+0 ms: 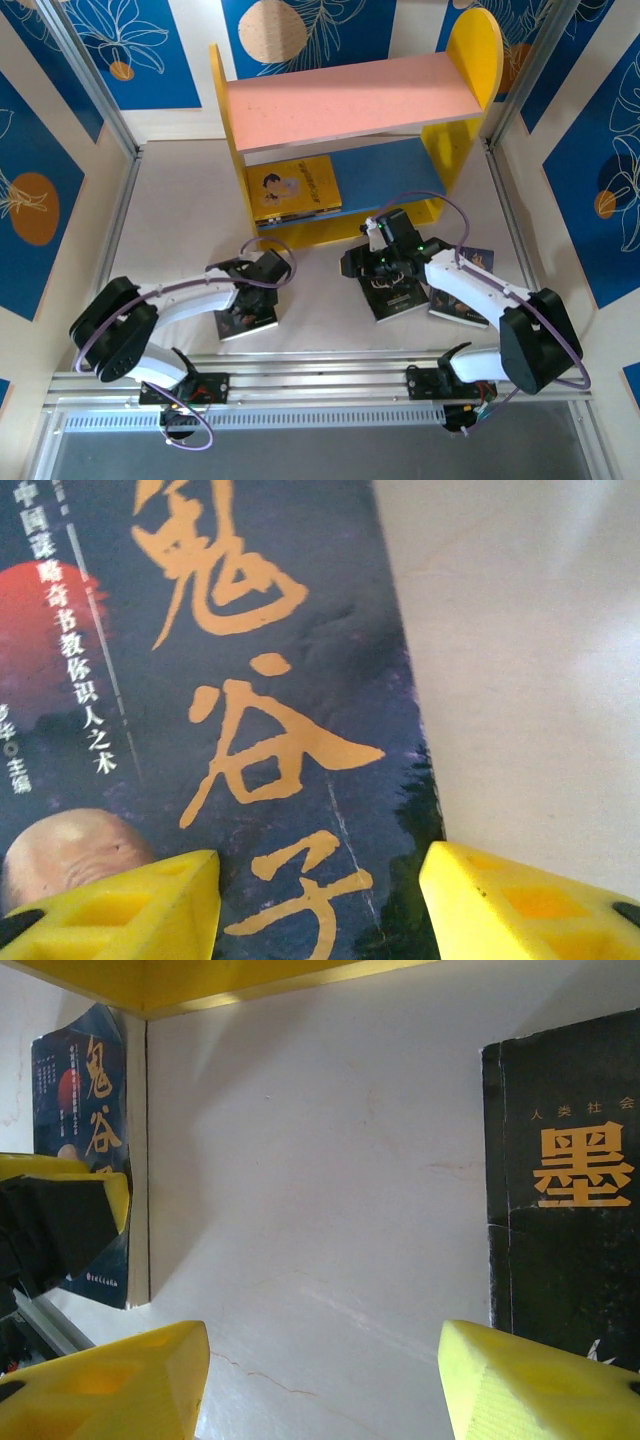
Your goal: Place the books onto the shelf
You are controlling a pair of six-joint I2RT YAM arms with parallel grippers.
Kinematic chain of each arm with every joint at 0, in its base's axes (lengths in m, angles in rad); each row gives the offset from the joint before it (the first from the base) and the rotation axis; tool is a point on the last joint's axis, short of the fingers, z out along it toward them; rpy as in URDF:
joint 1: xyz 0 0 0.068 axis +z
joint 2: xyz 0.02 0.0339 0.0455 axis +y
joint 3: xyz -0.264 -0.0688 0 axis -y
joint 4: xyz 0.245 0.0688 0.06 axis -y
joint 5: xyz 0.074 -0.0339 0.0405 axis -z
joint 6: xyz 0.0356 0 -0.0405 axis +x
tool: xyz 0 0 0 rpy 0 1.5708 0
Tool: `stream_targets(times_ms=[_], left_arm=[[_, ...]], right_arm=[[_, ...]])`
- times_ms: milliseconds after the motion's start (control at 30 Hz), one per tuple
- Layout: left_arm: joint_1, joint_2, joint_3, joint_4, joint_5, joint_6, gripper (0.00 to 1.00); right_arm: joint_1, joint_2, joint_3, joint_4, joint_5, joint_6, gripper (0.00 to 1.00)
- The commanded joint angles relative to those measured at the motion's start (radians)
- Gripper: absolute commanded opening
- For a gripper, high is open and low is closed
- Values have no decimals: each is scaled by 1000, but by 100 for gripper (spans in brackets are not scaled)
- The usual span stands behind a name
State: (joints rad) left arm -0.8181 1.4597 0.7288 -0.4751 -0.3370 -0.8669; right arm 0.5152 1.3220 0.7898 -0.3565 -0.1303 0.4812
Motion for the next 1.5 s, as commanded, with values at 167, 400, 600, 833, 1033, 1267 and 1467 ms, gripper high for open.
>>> stream_targets(times_ms=[167,400,600,833,1033,1267,1467], left_arm=[[-147,148,99,252,227,-38,57],[-188,230,156,372,276,-12,56],[-187,160,161,358,230,29,56],[-188,-34,120,194,129,9,60],[-186,-111,55,53,109,-80,62],[-186,-141,-87,107,169,-189,61],[-183,-134,-127,138,165,-205,62]], right_arm=[[8,18,-14,10,1,11,63],[7,37,-35,21,-2,10,63],[1,68,-52,76,-18,-6,63],[6,136,-25,146,-66,-62,63],[24,192,5,189,-82,-98,62],[43,242,48,190,-64,-121,62],[61,278,81,173,-44,-149,61]])
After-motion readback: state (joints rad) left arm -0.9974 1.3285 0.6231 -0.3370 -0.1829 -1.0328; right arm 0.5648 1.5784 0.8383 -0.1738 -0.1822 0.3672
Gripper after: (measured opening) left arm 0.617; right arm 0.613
